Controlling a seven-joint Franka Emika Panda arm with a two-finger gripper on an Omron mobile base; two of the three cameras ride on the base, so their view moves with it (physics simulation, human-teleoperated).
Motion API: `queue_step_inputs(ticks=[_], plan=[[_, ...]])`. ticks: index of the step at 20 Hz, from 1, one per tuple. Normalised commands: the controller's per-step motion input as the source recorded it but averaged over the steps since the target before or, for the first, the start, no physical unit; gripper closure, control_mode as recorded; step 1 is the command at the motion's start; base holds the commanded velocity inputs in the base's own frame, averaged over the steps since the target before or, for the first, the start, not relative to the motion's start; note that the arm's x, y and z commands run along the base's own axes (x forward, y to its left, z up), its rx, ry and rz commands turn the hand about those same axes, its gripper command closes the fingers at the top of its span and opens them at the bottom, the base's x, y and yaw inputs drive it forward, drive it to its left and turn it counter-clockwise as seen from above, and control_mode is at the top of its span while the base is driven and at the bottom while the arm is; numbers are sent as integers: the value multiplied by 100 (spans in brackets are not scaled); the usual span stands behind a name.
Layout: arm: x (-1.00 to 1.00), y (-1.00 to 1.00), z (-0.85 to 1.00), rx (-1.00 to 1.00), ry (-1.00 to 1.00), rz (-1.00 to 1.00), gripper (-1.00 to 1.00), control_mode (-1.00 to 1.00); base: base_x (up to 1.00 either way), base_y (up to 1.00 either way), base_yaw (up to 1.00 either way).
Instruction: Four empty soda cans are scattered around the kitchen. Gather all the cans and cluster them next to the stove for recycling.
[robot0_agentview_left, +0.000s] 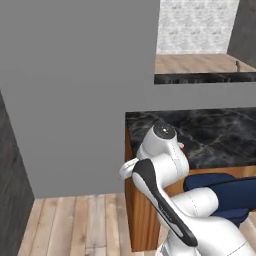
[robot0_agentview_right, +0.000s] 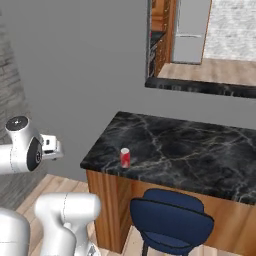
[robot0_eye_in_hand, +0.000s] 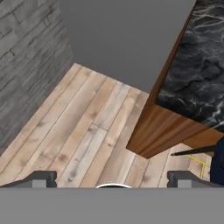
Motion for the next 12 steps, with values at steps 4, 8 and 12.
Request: queue_step_inputs(ticks=[4,8,12], plan=[[0,0,0,0,0,0,-100,100,49,29,-37],[0,0,0,0,0,0,-100,100,23,21,-20],[0,0,0,0,0,0,-100,100,19,14,-18]])
